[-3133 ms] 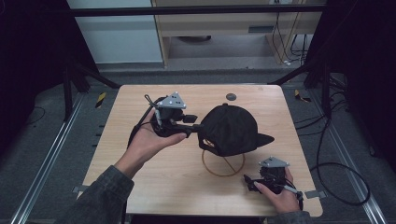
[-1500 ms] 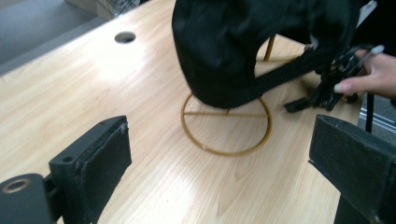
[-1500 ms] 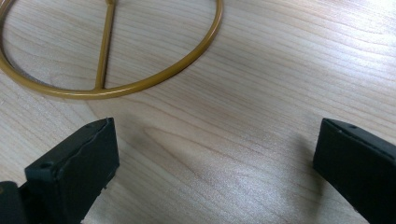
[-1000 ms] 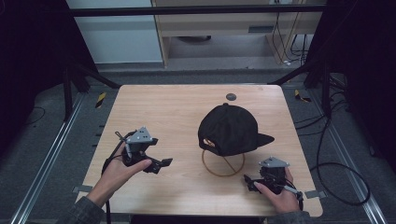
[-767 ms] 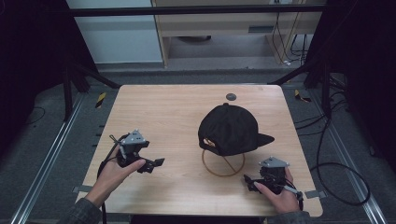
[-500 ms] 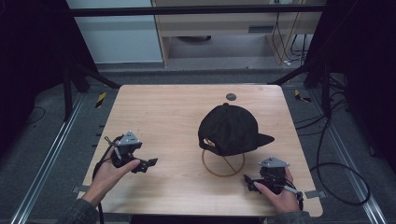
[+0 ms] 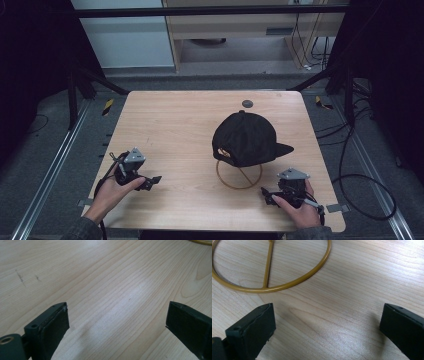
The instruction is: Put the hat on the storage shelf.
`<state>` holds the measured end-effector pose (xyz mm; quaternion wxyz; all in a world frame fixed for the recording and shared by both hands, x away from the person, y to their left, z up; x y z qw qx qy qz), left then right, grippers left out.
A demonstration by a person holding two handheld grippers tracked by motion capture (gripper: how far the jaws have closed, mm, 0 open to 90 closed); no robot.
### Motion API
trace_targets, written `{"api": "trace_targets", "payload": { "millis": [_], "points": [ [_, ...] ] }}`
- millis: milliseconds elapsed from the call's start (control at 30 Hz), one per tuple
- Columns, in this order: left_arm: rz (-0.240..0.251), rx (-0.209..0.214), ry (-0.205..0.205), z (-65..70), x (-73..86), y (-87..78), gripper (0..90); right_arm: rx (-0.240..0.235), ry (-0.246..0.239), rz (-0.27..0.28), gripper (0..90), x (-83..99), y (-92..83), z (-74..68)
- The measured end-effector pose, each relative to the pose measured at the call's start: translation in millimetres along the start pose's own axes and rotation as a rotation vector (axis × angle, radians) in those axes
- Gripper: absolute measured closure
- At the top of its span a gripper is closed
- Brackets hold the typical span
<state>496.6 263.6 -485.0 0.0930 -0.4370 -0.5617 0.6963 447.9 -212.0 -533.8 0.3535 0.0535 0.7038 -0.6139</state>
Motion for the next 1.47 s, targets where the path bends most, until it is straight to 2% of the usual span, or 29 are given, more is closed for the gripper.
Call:
{"api": "trace_targets", "payload": {
  "millis": [100,367,533,800,1000,1067,1133,1467],
  "points": [
    [0.007,-0.006,-0.018,-2.4,2.5,3.0,4.1,0.000,0.000,0.000,0.5,0.0,0.0,0.0],
    [0.022,-0.030,-0.092,-19.4,8.2,16.3,4.1,0.000,0.000,0.000,0.5,0.0,0.0,0.0],
    [0.016,-0.051,-0.105,-25.7,10.5,22.7,3.9,0.000,0.000,0.000,0.5,0.0,0.0,0.0],
    [0.015,-0.061,-0.126,-32.3,10.5,27.3,3.9,0.000,0.000,0.000,0.5,0.1,0.0,0.0],
    [0.001,-0.067,-0.133,-31.9,14.3,37.0,4.1,0.000,0.000,0.000,0.5,0.0,0.0,0.0],
    [0.030,-0.085,-0.118,-30.9,17.4,38.5,2.9,0.000,0.000,0.000,0.5,0.0,0.0,0.0],
    [0.054,-0.095,-0.124,-30.9,19.1,39.6,2.0,0.000,0.000,0.000,0.5,0.1,0.0,0.0],
    [0.057,-0.129,-0.186,-30.0,18.5,40.4,1.4,0.001,0.000,0.000,0.5,0.5,-0.4,-0.6]
  ]
}}
Point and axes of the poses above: each handheld gripper's, and its own axes: y roughly forward along the jaws, x roughly out of its underside, z roughly to its right, the point moved 3 cm from there along y, roughly forward along the jaws, and after that the axes turned 12 degrees about -z, right-handed, at the moved point
